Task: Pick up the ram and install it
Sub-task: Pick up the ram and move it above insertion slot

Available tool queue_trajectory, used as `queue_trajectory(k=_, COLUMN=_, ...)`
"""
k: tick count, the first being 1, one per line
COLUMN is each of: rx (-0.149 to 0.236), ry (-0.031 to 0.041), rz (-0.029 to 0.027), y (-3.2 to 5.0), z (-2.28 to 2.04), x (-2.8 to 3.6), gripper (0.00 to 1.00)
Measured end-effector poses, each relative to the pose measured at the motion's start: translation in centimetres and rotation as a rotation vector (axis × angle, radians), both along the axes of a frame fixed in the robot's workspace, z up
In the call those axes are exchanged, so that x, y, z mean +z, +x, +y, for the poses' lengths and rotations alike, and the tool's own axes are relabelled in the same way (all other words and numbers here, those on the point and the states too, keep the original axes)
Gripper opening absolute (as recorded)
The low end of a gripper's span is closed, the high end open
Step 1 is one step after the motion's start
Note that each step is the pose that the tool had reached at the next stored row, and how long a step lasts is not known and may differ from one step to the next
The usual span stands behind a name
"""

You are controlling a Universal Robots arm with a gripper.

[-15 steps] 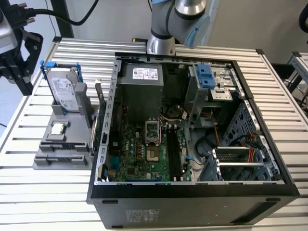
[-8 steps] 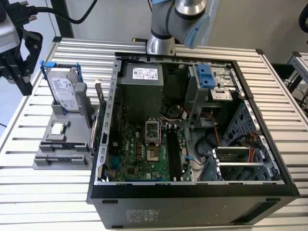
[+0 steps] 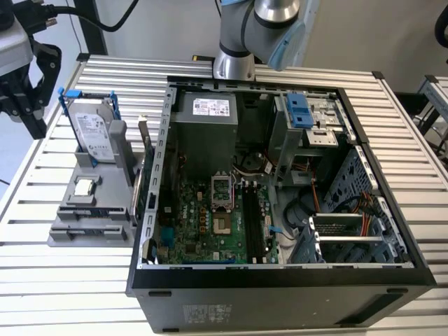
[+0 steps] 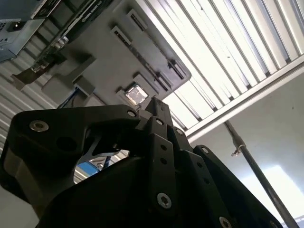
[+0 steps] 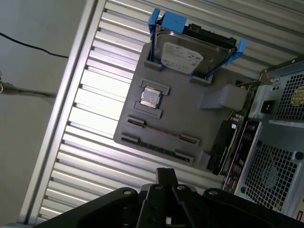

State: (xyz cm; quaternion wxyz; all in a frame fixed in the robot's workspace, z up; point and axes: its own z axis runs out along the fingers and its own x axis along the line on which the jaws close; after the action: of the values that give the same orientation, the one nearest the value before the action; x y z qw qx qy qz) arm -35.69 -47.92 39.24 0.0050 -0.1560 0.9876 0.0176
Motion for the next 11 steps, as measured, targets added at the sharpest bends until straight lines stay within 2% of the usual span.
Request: queue_trajectory(k=11, rx=0.092, ry=-0.0044, rz=0.0, y=0.0, z=0.0, x=0.15, gripper=0.0)
